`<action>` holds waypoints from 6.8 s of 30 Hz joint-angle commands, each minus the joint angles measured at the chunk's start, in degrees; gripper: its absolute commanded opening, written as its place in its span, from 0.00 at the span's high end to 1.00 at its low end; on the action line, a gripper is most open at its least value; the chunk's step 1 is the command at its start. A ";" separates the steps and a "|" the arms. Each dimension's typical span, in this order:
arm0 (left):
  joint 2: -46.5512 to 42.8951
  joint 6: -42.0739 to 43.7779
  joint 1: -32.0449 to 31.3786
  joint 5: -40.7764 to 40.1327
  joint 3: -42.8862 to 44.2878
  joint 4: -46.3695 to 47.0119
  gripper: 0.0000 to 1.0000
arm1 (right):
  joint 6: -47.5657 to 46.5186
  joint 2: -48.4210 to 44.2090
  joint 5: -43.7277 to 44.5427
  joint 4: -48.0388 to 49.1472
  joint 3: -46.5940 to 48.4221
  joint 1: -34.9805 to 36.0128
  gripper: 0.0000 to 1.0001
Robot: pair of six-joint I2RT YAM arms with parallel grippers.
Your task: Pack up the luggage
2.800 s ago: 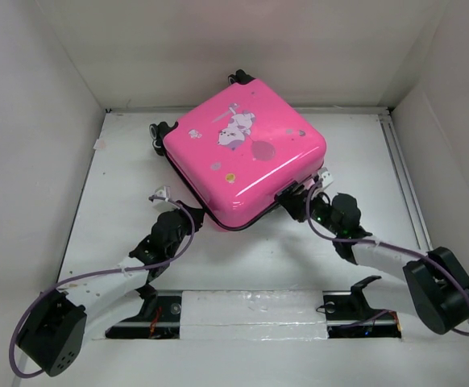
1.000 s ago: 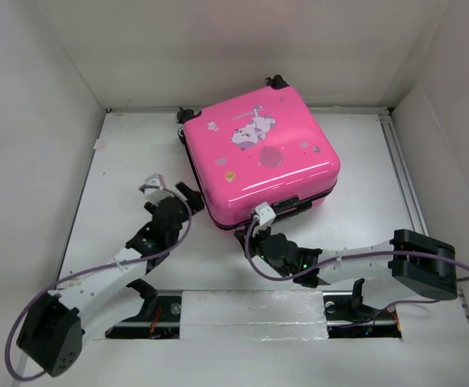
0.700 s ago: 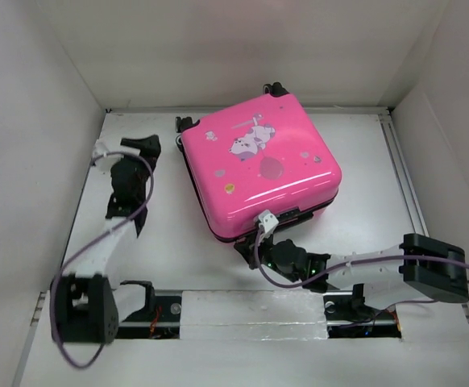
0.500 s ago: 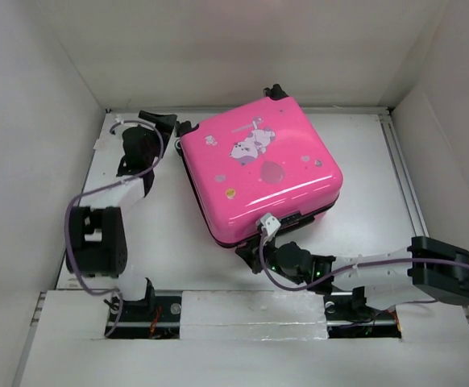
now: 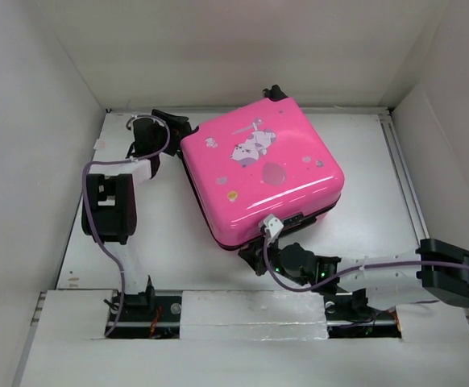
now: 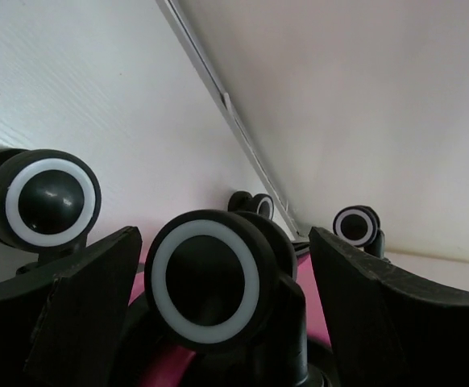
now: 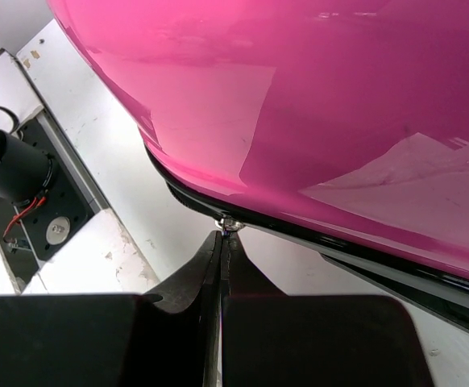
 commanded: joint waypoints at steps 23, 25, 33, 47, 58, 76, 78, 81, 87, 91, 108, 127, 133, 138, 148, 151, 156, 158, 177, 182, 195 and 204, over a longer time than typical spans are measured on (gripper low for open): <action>-31.14 -3.24 1.94 -9.43 -38.52 31.34 1.00 | -5.02 -11.31 -35.05 -3.86 3.86 -38.74 1.00; -38.44 -2.71 0.10 -10.91 -46.05 31.87 1.00 | -6.68 -10.35 -39.08 -5.87 5.70 -44.09 1.00; -60.42 3.70 -0.44 -15.41 -49.36 15.03 1.00 | -2.74 -12.53 -38.41 -7.91 -4.54 -37.90 1.00; -71.07 4.23 -0.44 -12.59 -34.69 2.36 1.00 | -4.92 -25.21 -27.41 -23.37 1.38 -29.87 1.00; -81.34 11.08 -0.44 -16.18 -34.31 -21.62 1.00 | -8.80 -15.44 -36.65 -19.95 6.15 -41.48 1.00; -79.77 9.77 -0.44 -26.29 -44.44 -22.62 0.69 | -8.80 -14.49 -39.28 -19.95 5.36 -48.69 1.00; -81.52 10.47 -0.44 -28.41 -41.11 -23.15 0.33 | -8.80 -13.43 -39.99 -19.95 6.67 -49.22 1.00; -83.28 11.69 -0.44 -26.50 -36.11 -20.00 0.24 | -8.80 -12.89 -39.99 -19.42 6.67 -49.22 1.00; -71.19 17.24 -0.44 -4.20 -24.05 -9.10 0.33 | -8.28 -11.50 -39.99 -18.28 7.29 -49.22 1.00; -63.90 19.35 -0.44 -1.27 -20.46 -5.66 0.36 | -8.27 -8.42 -39.29 -17.75 8.87 -49.22 1.00; -40.37 39.90 -46.62 -30.48 1.32 -4.62 0.98 | -9.33 -1.74 -40.95 -15.56 13.71 -53.79 1.00; -37.69 25.93 -72.52 -59.61 -36.53 -4.70 1.00 | -7.57 -12.44 -40.43 -18.72 2.39 -50.38 1.00; -32.32 30.33 -63.99 -53.83 -34.68 3.57 1.00 | -5.11 -18.25 -34.63 -25.30 0.00 -41.75 1.00; -28.45 33.15 -62.67 -52.60 -30.20 5.06 1.00 | -1.86 -18.26 -28.83 -26.54 0.78 -29.03 1.00; -25.80 33.67 -60.12 -45.12 -27.38 7.00 1.00 | -0.36 -6.67 -17.67 -16.99 7.82 -16.79 1.00; -27.12 32.09 -58.19 -41.87 -28.17 7.79 1.00 | 0.86 -1.13 -13.38 -6.17 6.77 -16.79 1.00; -35.89 29.89 -57.65 -44.32 -34.75 1.29 0.62 | 1.92 1.87 -11.41 -2.54 6.76 -18.02 1.00; -42.64 27.97 -57.65 -45.46 -39.74 -0.73 0.25 | 1.92 1.87 -13.69 -2.54 6.76 -20.03 1.00; -65.98 12.77 -24.65 -51.21 -28.27 -23.24 0.03 | -0.27 3.89 -23.20 -2.02 7.91 -26.63 1.00; -65.52 2.76 7.30 -19.08 -33.25 -19.19 0.05 | -0.80 4.51 -24.34 -1.49 7.91 -27.24 1.00; -53.68 0.11 33.14 7.70 -46.01 -2.87 0.04 | -1.33 4.59 -28.03 0.09 7.91 -27.25 1.00; -52.18 -2.35 30.24 10.95 -46.54 7.77 0.00 | -1.33 6.35 -29.09 0.62 7.91 -27.25 1.00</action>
